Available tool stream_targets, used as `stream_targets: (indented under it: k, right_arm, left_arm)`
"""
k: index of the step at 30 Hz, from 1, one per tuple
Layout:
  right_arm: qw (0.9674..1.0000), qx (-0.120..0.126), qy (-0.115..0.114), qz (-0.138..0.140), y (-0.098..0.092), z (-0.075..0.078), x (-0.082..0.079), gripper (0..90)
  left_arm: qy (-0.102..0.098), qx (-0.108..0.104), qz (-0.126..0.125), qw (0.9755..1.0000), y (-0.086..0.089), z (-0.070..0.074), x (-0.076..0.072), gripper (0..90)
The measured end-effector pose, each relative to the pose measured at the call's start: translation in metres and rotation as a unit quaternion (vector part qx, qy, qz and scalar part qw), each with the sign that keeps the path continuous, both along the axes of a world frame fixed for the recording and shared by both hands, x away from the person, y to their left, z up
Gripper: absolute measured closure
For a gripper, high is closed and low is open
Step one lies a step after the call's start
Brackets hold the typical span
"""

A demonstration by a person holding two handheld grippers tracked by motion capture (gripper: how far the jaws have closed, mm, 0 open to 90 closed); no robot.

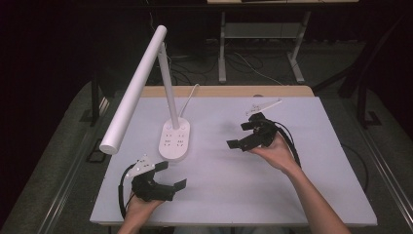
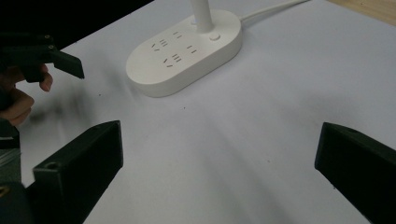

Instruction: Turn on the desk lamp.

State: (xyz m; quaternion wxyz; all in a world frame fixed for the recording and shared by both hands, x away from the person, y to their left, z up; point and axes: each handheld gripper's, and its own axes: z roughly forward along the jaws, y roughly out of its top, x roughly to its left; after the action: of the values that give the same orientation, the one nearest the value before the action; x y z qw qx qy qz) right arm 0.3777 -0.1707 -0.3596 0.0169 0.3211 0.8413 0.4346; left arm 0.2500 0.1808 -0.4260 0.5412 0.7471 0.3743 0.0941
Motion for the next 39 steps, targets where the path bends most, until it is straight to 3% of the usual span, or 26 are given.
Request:
stream_targets:
  k: [16, 39]
  right_arm:
    - [1.0000, 0.008, 0.004, 0.000, 0.025, 0.003, 0.027, 0.8]
    - [0.9997, 0.012, 0.019, -0.011, 0.057, -0.008, 0.069, 0.9]
  left_arm:
    - [0.001, -0.002, -0.002, 1.0000, 0.000, 0.000, 0.000, 0.0]
    - [0.000, -0.003, -0.001, 1.0000, 0.003, 0.000, 0.002, 0.0]
